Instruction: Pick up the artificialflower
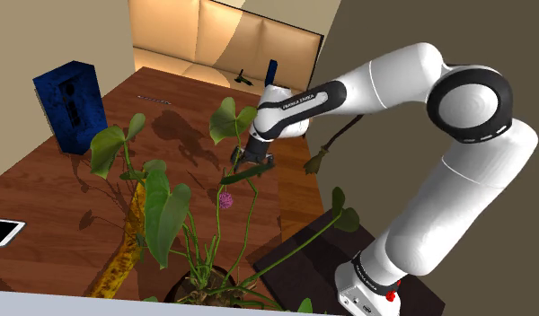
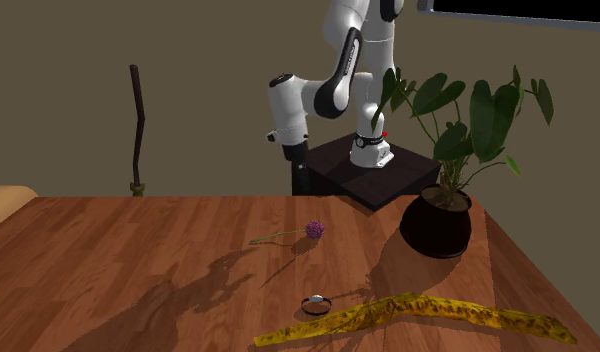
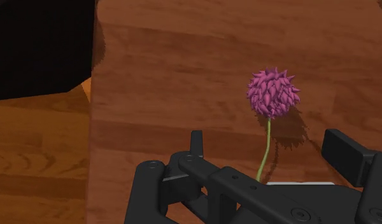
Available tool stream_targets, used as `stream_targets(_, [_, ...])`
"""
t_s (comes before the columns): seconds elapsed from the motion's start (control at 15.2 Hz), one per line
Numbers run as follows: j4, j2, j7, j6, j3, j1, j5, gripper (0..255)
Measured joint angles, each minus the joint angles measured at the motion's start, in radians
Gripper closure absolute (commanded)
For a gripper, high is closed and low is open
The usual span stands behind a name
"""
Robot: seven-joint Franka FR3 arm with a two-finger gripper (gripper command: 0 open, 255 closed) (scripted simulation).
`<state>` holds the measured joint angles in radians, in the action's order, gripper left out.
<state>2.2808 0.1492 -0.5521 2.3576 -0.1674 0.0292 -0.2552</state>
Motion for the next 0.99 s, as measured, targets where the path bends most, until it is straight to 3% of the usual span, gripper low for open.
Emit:
stream_targets(0.53, [-0.208,0.314,-0.094,0.113,0.007,0.017,-0.042,0])
stream_targets(0.99, [-0.291,0.455,-0.104,0.173,0.009,0.024,-0.055,0])
